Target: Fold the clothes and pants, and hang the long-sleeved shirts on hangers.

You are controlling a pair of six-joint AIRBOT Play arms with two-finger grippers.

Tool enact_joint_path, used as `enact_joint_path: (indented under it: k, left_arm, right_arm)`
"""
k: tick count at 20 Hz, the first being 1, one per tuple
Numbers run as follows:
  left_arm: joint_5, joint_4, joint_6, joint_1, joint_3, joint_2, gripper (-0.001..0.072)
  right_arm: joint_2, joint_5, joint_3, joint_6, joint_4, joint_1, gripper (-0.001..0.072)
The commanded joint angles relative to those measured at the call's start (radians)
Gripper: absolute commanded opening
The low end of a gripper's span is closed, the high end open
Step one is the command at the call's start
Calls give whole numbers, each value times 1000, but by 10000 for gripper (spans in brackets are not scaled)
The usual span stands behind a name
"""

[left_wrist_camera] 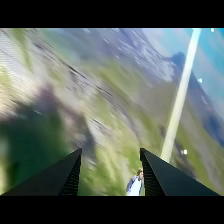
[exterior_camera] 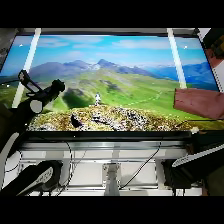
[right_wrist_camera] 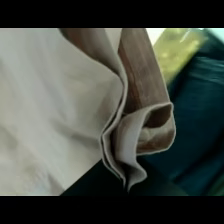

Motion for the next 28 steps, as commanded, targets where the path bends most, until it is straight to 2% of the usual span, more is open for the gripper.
enact_joint_path:
  k: [1,3,4,5,6,7,9,11,12,13,14,15,18,20,22,24,28]
  left_arm:
    - [1,0,0,0,1,0,428]
    - [1,0,0,0,1,0,428]
    - [1,0,0,0,1,0,429]
    - [0,0,0,0,1,0,429]
    - [1,0,0,0,1,0,429]
    - [0,0,0,0,1,0,429]
    - [1,1,1,0,1,0,429]
    - [17,5,14,0,1,0,428]
    - [34,5,69,1,6,1,419]
    - [37,5,158,1,27,0,308]
    - [36,5,235,1,55,1,130]
    - [36,5,277,1,95,3,16]
    - [-19,5,282,9,246,22,15]
    - [-206,4,293,25,386,29,15]
    - [-392,4,361,27,504,29,15]
    - [-521,3,364,27,590,31,15]
    - [-547,-34,363,27,612,87,15]
  right_arm:
    - [0,9,0,1,-27,-50,6]
    - [0,9,1,2,-26,-59,32]
    - [2,10,1,2,-26,-58,210]
    - [8,10,1,2,-26,-58,467]
    - [19,10,1,2,-30,-58,628]
    - [34,8,5,2,-42,-58,635]
    - [74,-8,16,5,-75,-58,635]
    - [129,-47,21,47,-23,-58,633]
    - [159,-67,20,50,74,-58,535]
    - [187,-93,20,45,196,-57,349]
    - [217,-119,20,22,333,-50,108]
    - [245,-138,20,-24,465,-35,10]
    - [323,-201,20,-123,948,37,9]
    - [358,-221,20,-128,1136,109,8]
    - [380,-217,19,-127,1172,190,8]
    - [391,-206,18,-127,1185,272,9]
    - [399,-213,18,-127,1197,435,11]
